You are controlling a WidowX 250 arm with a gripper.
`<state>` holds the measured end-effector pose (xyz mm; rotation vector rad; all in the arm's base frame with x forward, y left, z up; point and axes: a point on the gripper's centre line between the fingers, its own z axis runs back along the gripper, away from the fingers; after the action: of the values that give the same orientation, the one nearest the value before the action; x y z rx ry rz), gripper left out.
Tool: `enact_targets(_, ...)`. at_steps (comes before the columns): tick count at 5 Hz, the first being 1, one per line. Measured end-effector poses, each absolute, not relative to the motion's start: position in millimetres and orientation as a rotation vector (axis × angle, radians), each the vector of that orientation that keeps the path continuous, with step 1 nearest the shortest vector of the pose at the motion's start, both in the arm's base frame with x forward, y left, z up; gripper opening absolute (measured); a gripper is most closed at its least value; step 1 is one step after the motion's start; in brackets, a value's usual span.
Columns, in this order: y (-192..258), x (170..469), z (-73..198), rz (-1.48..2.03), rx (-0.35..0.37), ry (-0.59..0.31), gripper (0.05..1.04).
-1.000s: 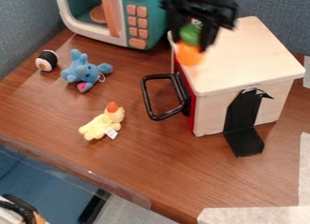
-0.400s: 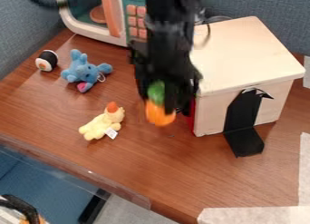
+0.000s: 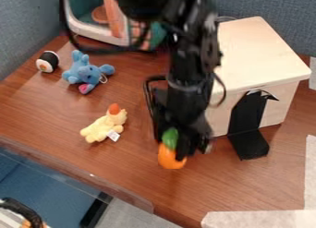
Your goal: Take the green and orange object of the top of box and put on the lower right side of table
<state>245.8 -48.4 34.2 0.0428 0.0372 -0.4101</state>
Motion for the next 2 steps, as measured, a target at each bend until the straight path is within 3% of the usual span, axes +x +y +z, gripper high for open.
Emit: enact_targets(2,-59.5,240.8,17.5,-0.453,0.090,0.035,0.658)
